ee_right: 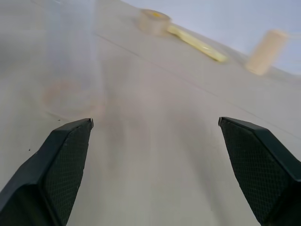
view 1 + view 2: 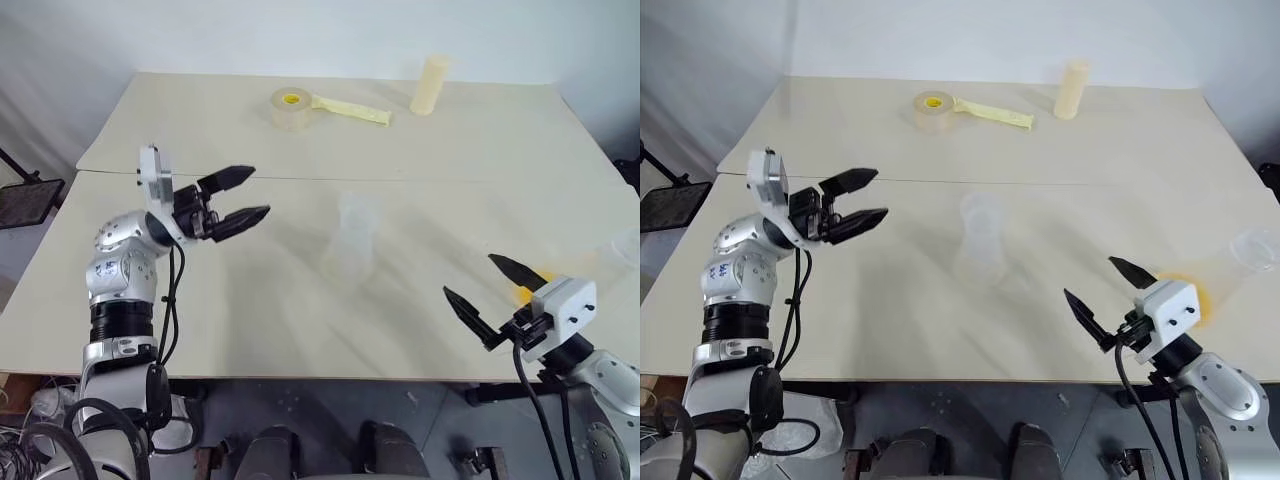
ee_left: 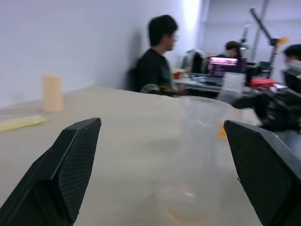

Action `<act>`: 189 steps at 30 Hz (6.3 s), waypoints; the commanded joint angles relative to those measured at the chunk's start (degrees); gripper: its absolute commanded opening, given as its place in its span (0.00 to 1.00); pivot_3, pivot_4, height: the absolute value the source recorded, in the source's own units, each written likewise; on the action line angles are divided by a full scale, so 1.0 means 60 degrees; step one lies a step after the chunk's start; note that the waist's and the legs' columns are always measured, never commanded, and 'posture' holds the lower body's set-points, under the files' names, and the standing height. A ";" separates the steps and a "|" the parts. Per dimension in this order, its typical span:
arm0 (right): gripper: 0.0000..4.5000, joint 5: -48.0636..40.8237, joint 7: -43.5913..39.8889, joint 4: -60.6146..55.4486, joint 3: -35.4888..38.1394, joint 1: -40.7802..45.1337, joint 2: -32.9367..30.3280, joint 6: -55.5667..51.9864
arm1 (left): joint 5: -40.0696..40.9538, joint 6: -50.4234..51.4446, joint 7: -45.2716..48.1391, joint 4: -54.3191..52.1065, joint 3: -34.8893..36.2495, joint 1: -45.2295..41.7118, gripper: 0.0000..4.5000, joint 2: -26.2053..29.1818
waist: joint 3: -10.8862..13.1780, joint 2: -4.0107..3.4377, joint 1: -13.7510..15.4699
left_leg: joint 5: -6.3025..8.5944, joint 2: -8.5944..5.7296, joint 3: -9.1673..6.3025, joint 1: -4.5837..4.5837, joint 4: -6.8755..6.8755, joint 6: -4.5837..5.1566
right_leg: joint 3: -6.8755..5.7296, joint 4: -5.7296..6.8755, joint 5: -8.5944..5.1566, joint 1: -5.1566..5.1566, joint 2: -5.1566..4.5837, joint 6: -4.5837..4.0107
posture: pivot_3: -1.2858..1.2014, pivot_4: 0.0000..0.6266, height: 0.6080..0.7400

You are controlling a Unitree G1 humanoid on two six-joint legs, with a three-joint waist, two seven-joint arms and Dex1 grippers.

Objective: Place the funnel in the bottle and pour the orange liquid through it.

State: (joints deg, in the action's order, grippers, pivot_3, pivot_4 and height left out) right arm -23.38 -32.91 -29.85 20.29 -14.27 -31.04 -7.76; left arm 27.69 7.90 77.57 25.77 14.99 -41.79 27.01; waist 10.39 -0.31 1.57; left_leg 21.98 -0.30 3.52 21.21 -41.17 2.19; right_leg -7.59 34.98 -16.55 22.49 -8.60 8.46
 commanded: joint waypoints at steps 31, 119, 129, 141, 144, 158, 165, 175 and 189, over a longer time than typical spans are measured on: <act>1.00 -0.0446 0.1689 0.1388 0.4026 -0.0838 0.0311 -0.0101 | 0.0187 -0.1128 0.1372 -0.0382 -0.1125 0.1559 0.99 0.0488 | -0.0015 -0.0024 -0.0053 | 0.0004 0.0011 0.0036 -0.0033 0.0018 0.0008 | 0.0059 -0.0019 0.0000 0.0005 0.0007 -0.0001 | 0.52 0.24 1.00; 0.57 0.9849 0.1993 0.2993 -0.6093 0.9466 -0.1387 0.2067 | 0.0424 -0.1906 0.1474 0.0650 -0.0742 0.0558 1.00 -0.0029 | -0.0016 -0.0051 -0.0313 | 0.0006 0.0015 0.0020 0.0010 0.0024 0.0009 | 0.0008 -0.0016 0.0000 0.0037 0.0001 -0.0001 | 0.52 0.24 1.00; 0.57 1.0749 0.2127 0.3426 -0.5973 0.9617 -0.1500 0.2901 | 0.0401 -0.1855 0.1460 0.0677 -0.0731 0.0503 1.00 -0.0009 | -0.0016 -0.0051 -0.0337 | 0.0006 0.0018 0.0018 0.0009 0.0027 0.0008 | 0.0007 -0.0016 0.0000 0.0038 0.0002 -0.0001 | 0.52 0.24 1.00; 0.57 1.1409 0.2380 0.3850 -0.5894 0.9910 -0.1551 0.3635 | 0.0401 -0.1779 0.1379 0.0558 -0.0731 0.0569 1.00 -0.0028 | -0.0016 -0.0051 -0.0343 | 0.0006 0.0019 0.0017 0.0009 0.0028 0.0008 | 0.0007 -0.0017 0.0000 0.0038 0.0002 -0.0001 | 0.52 0.24 1.00; 0.57 1.1543 0.2466 0.3980 -0.5891 1.0024 -0.1567 0.3791 | 0.0404 -0.1778 0.1377 0.0571 -0.0727 0.0560 1.00 -0.0033 | -0.0016 -0.0051 -0.0343 | 0.0006 0.0019 0.0015 0.0009 0.0028 0.0008 | 0.0006 -0.0016 0.0000 0.0038 0.0002 -0.0001 | 0.52 0.24 1.00; 0.57 1.1852 0.2686 0.4186 -0.5798 1.0146 -0.1748 0.4279 | 0.0432 -0.1738 0.1373 0.0583 -0.0715 0.0533 1.00 -0.0050 | -0.0015 -0.0051 -0.0361 | 0.0006 0.0019 0.0014 0.0010 0.0028 0.0008 | 0.0006 -0.0017 0.0000 0.0038 0.0002 -0.0001 | 0.52 0.24 1.00; 0.57 1.1984 0.2828 0.4269 -0.5812 1.0243 -0.1846 0.4436 | 0.0445 -0.1713 0.1310 0.0553 -0.0714 0.0518 1.00 -0.0106 | -0.0015 -0.0051 -0.0386 | 0.0006 0.0020 0.0013 0.0011 0.0028 0.0008 | 0.0006 -0.0017 0.0000 0.0038 0.0002 -0.0001 | 0.52 0.24 1.00; 0.57 1.2161 0.3022 0.4329 -0.5832 1.0313 -0.1900 0.4641 | 0.0442 -0.1717 0.1313 0.0551 -0.0717 0.0515 1.00 -0.0119 | -0.0015 -0.0051 -0.0528 | 0.0006 0.0021 0.0005 0.0011 0.0034 0.0008 | 0.0004 -0.0016 0.0000 0.0038 0.0002 -0.0001 | 0.52 0.24 1.00; 0.57 1.2405 0.3206 0.4345 -0.5867 1.0379 -0.1922 0.4973 | 0.0456 -0.1659 0.1330 0.0510 -0.0719 0.0547 1.00 -0.0111 | -0.0015 -0.0051 -0.0535 | 0.0006 0.0030 0.0004 0.0011 0.0036 0.0008 | 0.0003 -0.0017 0.0000 0.0038 0.0001 -0.0001 | 0.52 0.24 1.00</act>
State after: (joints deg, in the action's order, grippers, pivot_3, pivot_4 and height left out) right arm 51.01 -15.15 -2.65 -17.44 45.92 -41.83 21.51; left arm 29.26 -2.14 85.69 30.19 10.25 -37.88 26.29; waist 10.30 -0.61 -1.64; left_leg 22.02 -0.12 3.55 21.27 -40.96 2.24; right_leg -7.57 34.88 -16.55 22.72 -8.59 8.46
